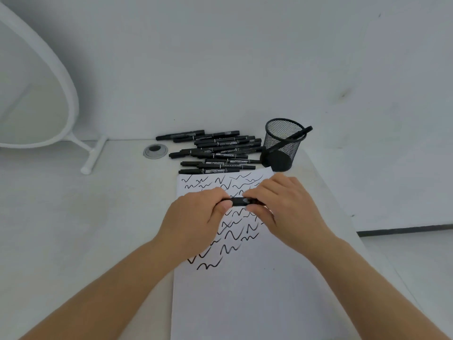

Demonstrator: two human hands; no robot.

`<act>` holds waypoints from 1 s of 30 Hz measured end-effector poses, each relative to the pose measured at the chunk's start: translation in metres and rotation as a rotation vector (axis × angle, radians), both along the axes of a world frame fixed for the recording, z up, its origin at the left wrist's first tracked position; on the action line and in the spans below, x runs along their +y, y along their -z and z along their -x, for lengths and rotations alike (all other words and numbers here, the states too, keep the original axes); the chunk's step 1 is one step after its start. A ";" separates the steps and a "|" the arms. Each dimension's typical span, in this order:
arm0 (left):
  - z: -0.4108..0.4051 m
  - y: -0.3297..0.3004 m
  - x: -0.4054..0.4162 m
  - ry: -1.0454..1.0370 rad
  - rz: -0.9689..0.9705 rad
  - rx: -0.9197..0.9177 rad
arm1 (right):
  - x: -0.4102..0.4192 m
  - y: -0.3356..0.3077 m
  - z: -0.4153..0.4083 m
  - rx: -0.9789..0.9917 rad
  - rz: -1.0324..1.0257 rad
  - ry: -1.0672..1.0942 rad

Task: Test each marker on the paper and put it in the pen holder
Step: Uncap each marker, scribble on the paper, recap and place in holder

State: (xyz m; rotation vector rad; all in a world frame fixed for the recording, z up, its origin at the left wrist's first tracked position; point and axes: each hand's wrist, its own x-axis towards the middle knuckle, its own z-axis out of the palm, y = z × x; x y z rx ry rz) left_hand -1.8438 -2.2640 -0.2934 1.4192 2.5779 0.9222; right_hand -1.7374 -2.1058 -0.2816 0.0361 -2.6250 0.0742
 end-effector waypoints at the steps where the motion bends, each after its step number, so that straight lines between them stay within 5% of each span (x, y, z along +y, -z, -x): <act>1: 0.000 -0.004 0.005 0.002 0.024 0.076 | 0.000 -0.003 0.003 -0.013 -0.018 -0.019; 6: 0.012 -0.023 0.025 -0.010 0.012 0.271 | 0.015 -0.018 0.015 -0.040 -0.011 -0.048; 10: 0.043 -0.028 0.040 -0.049 0.011 0.230 | 0.047 -0.034 0.023 -0.049 0.250 0.072; 19: 0.129 -0.008 0.080 -0.185 0.229 0.247 | 0.111 -0.067 0.058 0.421 0.770 0.286; 30: 0.182 0.013 0.111 -0.180 0.308 0.237 | 0.119 -0.018 0.077 0.301 0.732 0.441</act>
